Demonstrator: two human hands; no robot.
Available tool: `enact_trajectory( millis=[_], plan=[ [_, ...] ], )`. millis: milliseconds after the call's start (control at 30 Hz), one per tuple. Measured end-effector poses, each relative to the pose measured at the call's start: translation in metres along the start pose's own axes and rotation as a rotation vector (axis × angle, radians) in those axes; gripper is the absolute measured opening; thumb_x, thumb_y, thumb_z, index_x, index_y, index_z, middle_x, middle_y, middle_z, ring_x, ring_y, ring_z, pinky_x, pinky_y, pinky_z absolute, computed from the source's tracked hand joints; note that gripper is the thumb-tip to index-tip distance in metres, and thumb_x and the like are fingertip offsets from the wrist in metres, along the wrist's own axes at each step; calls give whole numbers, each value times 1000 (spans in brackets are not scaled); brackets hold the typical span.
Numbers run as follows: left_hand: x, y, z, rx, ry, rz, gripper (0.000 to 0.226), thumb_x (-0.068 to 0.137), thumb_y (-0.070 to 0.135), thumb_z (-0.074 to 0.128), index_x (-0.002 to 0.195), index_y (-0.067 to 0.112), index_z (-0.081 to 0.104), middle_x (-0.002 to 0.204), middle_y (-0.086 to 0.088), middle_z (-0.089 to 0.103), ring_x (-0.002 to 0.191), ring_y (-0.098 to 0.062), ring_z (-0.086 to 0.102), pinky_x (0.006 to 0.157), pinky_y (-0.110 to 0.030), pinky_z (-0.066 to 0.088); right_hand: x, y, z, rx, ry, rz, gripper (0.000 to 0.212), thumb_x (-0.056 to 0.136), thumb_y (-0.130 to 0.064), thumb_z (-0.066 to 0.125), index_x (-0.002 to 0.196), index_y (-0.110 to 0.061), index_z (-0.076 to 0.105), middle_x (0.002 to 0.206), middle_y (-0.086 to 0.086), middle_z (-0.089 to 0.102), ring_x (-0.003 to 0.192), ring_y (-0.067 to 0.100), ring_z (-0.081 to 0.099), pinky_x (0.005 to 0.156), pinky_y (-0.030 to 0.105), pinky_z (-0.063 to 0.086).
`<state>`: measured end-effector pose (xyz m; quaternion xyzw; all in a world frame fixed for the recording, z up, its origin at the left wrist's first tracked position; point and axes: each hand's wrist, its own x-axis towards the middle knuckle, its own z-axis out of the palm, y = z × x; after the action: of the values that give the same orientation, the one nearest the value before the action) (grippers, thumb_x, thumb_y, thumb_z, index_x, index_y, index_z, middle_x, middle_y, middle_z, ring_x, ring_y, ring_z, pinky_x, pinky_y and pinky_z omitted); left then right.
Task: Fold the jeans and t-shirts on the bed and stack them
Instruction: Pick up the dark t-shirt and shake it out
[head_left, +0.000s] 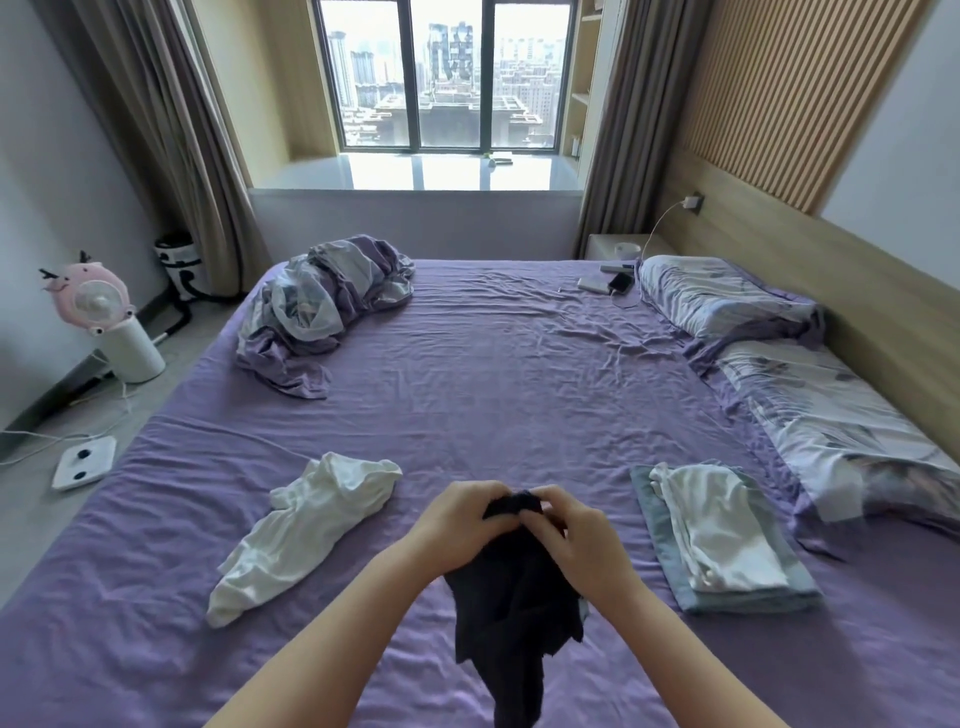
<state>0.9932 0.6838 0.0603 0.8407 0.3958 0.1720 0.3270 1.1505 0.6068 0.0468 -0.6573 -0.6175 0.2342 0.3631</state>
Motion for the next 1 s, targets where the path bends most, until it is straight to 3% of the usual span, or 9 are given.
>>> enact_trajectory(
  millis=[167, 300, 433, 533, 667, 733, 833, 933, 1000],
  plan=[
    [12, 3, -6, -170, 159, -141, 22, 93, 25, 56, 88, 5, 63, 84, -10, 67, 80, -21, 61, 74, -33, 44, -6, 9, 4, -216, -47, -111, 47, 76, -27, 60, 120, -23, 44, 96, -14, 65, 87, 11, 62, 73, 25, 41],
    [22, 8, -25, -474, 238, -210, 18, 95, 20, 54, 88, 6, 63, 79, -1, 60, 77, -14, 53, 72, -29, 40, -14, 27, 8, -305, -118, -33, 46, 76, -3, 49, 117, -22, 48, 99, -12, 60, 87, 15, 58, 74, 24, 31],
    [29, 16, -42, -640, 242, -194, 15, 95, 21, 54, 96, 11, 65, 87, 0, 63, 84, -12, 56, 80, -31, 44, -7, 17, 9, -123, 44, -56, 26, 85, -13, 60, 110, -20, 59, 97, -10, 61, 85, 7, 58, 78, 23, 44],
    [32, 24, -44, -601, 160, -151, 19, 94, 27, 55, 96, 11, 65, 89, -2, 65, 85, -15, 59, 82, -38, 48, 10, -6, 11, -2, 95, -5, 20, 87, -32, 61, 106, -26, 62, 93, -19, 57, 86, -1, 55, 76, 12, 42],
    [33, 22, -49, -499, 118, -79, 12, 91, 32, 59, 94, 22, 65, 90, 1, 67, 85, -14, 63, 82, -37, 51, 22, -13, 6, 158, 119, 111, 11, 90, -21, 58, 84, -28, 64, 75, -17, 66, 74, -3, 60, 63, 10, 42],
    [33, 13, -56, -377, 122, -55, 15, 89, 29, 63, 101, 20, 62, 93, 0, 67, 89, -16, 62, 82, -36, 49, 25, -8, -1, 231, 98, 128, 14, 90, -17, 58, 82, -27, 63, 73, -14, 67, 73, 0, 62, 65, 12, 44],
    [30, -8, -66, -192, 137, -65, 26, 85, 18, 67, 109, 15, 57, 95, 0, 63, 91, -18, 59, 80, -27, 45, 33, -3, -13, 464, 115, 209, 14, 92, -9, 54, 82, -17, 61, 72, -2, 64, 72, 13, 62, 72, 30, 53],
    [24, -26, -68, -11, 193, -133, 28, 84, 10, 66, 110, 13, 57, 93, -1, 57, 87, -22, 57, 69, -20, 38, 42, -5, -26, 652, 165, 259, 16, 94, -7, 49, 85, -17, 57, 68, -4, 62, 64, 7, 64, 58, 25, 54],
    [21, -30, -64, 105, 205, -158, 36, 82, 9, 65, 117, 12, 56, 101, -5, 54, 96, -24, 56, 78, -22, 39, 46, -7, -32, 600, 153, 232, 16, 95, -10, 48, 86, -20, 56, 69, -1, 61, 63, 11, 64, 54, 26, 54]
  ],
)
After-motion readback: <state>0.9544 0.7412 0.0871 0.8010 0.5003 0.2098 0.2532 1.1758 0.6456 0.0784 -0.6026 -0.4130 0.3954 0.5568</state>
